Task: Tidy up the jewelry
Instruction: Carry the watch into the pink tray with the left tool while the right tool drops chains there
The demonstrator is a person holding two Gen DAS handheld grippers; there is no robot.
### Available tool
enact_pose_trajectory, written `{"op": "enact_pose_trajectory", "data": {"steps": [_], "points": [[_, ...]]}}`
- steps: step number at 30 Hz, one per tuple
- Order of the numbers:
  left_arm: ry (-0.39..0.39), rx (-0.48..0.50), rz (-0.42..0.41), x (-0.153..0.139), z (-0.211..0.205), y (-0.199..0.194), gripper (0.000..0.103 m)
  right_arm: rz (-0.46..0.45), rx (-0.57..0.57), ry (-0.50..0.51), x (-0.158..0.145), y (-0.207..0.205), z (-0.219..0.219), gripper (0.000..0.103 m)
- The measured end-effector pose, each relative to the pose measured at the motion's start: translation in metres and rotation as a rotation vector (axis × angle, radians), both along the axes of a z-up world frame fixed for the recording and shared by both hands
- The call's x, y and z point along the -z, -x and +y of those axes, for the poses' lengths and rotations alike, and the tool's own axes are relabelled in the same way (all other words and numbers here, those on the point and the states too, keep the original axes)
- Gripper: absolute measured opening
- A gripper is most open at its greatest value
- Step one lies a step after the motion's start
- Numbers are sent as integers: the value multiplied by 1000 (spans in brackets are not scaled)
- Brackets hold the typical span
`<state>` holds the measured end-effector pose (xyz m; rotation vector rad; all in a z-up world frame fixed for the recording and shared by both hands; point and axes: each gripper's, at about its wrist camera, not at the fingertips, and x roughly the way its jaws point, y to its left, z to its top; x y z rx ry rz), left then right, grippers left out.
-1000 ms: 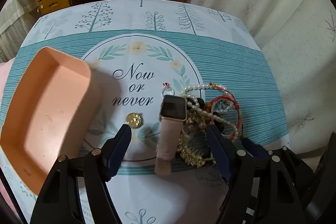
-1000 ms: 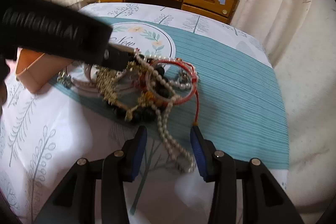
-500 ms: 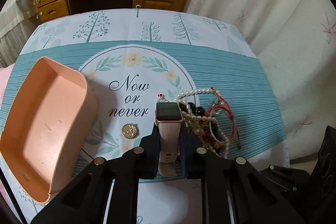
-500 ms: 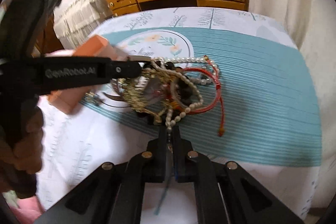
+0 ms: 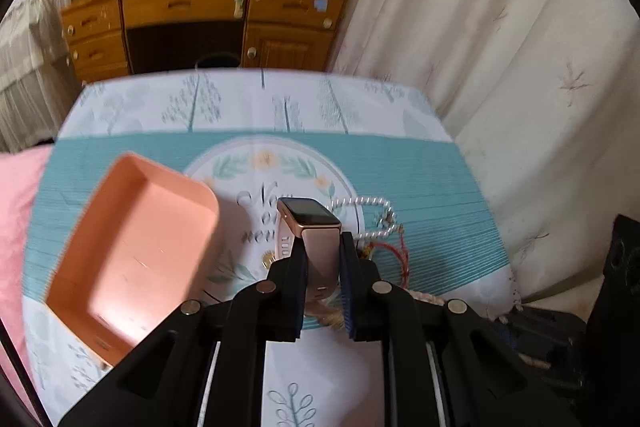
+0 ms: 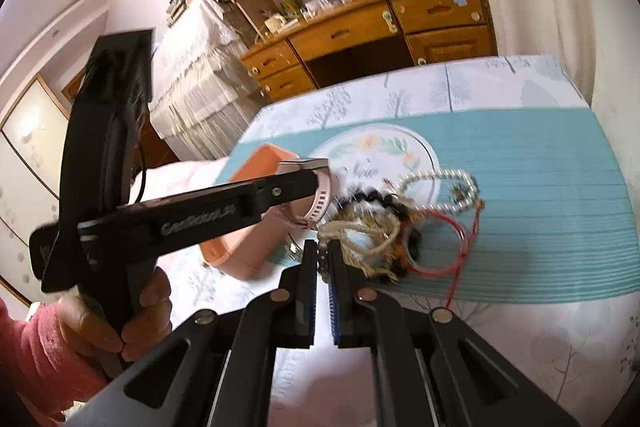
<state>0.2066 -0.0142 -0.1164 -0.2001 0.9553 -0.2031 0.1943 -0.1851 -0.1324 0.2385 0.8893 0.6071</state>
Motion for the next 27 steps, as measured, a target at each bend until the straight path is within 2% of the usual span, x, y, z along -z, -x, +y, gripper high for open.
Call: {"op": "enact_pose_trajectory", "data": {"steps": [6, 15, 20, 27], "points": [[24, 25, -70, -37, 20, 8, 13, -67, 27, -21, -32, -1, 9, 5], [19, 5, -112, -61, 69, 18, 13, -194, 9, -14, -75, -7, 48, 5], [9, -23, -110, -55, 102, 22, 13, -253, -10, -33, -86, -18, 80, 5], [9, -35, -70, -38, 142, 28, 13, -262, -46, -60, -85, -25, 128, 5]]}}
